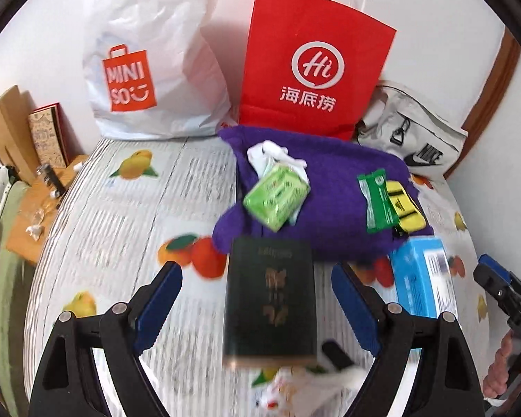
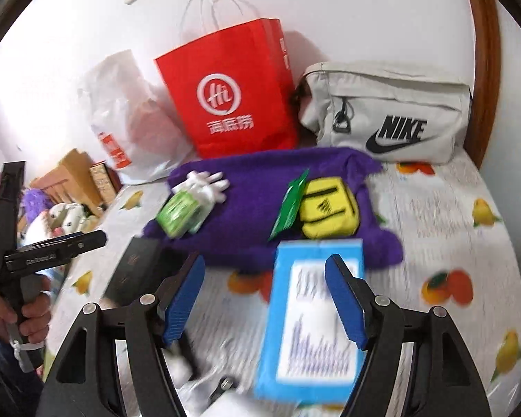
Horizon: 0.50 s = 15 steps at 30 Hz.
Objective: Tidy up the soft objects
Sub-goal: 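Open both tools to drop the wet-wipe pack and sachet onto the towel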
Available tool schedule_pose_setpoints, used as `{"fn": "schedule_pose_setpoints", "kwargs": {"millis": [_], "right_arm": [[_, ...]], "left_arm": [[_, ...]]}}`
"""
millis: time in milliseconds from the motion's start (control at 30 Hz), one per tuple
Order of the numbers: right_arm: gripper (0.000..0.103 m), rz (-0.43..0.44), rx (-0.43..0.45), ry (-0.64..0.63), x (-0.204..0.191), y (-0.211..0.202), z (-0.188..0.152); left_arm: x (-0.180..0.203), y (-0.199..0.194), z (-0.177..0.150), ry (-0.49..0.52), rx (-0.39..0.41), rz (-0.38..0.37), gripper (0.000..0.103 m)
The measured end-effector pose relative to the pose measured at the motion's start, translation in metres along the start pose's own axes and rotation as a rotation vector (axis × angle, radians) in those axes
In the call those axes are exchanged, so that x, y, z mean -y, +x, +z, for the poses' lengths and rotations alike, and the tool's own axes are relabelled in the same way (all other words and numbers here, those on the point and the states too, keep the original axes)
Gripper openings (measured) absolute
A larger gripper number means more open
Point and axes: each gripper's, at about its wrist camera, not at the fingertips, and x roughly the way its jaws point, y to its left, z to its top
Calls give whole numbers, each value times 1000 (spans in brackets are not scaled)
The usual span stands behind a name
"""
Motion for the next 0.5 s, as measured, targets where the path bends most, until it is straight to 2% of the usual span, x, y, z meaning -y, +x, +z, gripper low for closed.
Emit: {"fn": "schedule_pose_setpoints", "kwargs": {"millis": [267,500], "right_arm": [[72,11,-66,4,-17,-28,-63],[74,-14,-128,41,-26,-25,-115]], "left_arm": [[-6,-26,-46,-19,-6,-12,87],[-9,-23,-78,-16,-29,-26,87]]}}
